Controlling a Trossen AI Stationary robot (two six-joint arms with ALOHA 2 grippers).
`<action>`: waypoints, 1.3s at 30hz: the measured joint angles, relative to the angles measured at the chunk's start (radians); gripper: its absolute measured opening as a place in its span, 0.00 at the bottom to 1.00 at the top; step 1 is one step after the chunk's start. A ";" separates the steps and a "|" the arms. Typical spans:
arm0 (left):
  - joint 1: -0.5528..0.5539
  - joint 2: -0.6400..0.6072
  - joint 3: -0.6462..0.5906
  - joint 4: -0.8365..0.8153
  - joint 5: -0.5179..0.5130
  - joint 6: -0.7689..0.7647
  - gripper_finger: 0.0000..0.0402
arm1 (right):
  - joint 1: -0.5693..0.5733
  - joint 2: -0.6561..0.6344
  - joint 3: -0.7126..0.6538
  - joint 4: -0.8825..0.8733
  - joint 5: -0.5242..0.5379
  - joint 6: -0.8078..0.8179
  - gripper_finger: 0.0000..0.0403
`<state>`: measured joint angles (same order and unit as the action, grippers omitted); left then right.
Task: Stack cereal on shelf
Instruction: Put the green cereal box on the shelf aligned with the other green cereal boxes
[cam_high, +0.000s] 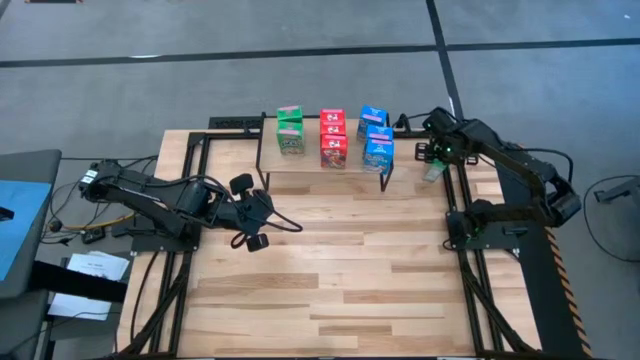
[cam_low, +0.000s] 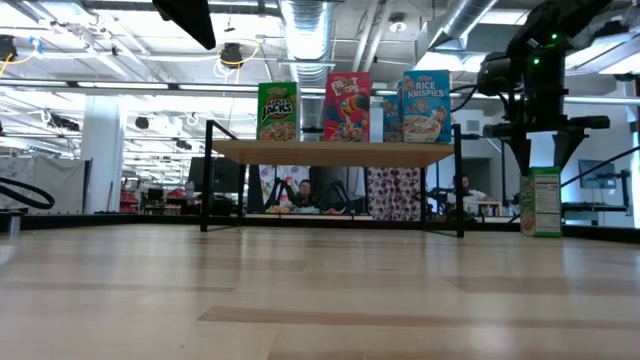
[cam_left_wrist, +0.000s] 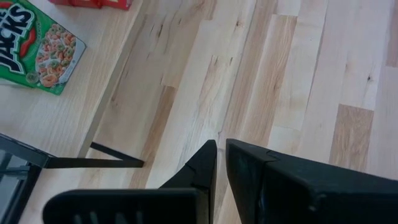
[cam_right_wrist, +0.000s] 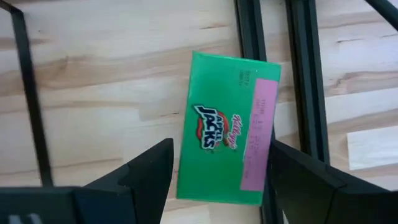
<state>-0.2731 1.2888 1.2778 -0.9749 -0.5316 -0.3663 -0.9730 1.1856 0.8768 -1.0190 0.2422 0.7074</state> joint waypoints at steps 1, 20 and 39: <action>0.000 0.000 0.000 0.000 0.000 0.006 0.06 | 0.000 0.003 0.000 -0.001 0.000 -0.008 0.68; 0.000 0.000 0.000 0.000 -0.003 0.005 0.06 | 0.005 0.005 0.001 -0.047 -0.011 -0.097 0.45; 0.000 0.000 0.000 0.001 -0.077 0.004 0.06 | 0.290 -0.127 0.001 -0.290 -0.063 -0.065 0.47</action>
<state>-0.2729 1.2888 1.2778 -0.9741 -0.6086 -0.3622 -0.6829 1.0588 0.8776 -1.3091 0.1789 0.6425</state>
